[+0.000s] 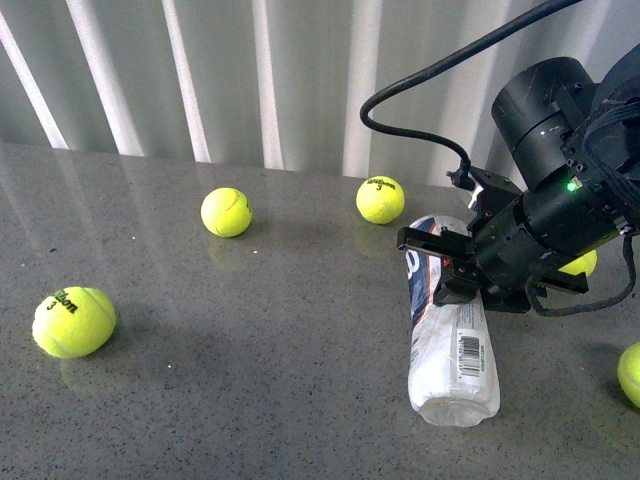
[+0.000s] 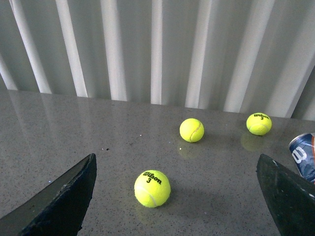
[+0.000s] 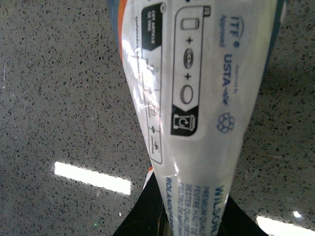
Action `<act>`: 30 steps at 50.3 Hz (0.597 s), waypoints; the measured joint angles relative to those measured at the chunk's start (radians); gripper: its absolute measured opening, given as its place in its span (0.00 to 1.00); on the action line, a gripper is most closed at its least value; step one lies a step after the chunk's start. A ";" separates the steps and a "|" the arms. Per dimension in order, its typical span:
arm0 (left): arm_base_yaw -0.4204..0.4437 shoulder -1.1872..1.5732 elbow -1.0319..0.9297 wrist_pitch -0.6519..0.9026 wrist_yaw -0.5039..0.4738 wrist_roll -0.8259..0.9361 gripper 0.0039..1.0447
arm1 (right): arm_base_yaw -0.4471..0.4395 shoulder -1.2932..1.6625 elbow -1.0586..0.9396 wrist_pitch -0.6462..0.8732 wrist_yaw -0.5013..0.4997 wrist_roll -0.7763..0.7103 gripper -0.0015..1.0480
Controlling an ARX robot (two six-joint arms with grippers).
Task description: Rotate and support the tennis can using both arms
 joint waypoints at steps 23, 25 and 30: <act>0.000 0.000 0.000 0.000 0.000 0.000 0.94 | -0.014 -0.264 -0.127 0.219 0.079 -0.445 0.06; 0.000 0.000 0.000 0.000 0.000 0.000 0.94 | -0.009 -0.296 -0.168 0.292 0.071 -0.568 0.06; 0.000 0.000 0.000 0.000 0.000 0.000 0.94 | 0.005 -0.327 -0.259 0.407 0.027 -0.858 0.06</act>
